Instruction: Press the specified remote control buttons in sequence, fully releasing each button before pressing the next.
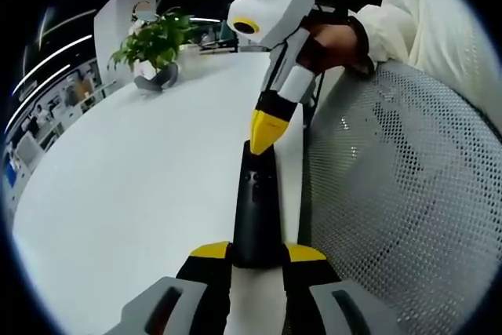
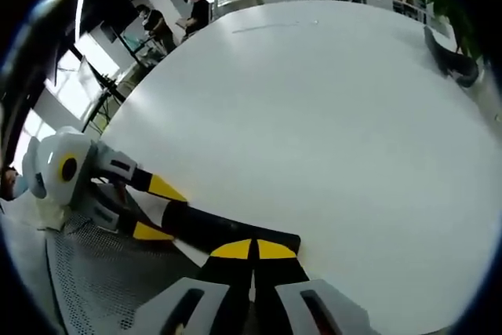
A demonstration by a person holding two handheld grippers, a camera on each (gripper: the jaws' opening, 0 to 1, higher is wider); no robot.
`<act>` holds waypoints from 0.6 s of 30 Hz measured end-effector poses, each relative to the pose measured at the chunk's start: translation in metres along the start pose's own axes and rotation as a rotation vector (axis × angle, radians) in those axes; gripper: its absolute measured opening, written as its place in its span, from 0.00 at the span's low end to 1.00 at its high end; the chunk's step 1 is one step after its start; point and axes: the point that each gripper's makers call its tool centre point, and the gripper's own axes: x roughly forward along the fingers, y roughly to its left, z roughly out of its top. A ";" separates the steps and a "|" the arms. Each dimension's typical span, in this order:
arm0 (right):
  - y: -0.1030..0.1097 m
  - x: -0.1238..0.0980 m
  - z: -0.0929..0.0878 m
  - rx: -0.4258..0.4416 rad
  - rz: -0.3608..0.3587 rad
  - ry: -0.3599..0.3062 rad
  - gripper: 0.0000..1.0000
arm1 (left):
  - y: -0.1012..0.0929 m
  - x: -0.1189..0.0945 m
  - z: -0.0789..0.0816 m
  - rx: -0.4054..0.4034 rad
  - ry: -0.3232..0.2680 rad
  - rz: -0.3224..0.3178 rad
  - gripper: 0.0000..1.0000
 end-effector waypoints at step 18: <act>0.007 -0.002 0.007 0.036 0.054 -0.027 0.00 | -0.004 0.004 0.001 0.003 0.011 -0.012 0.24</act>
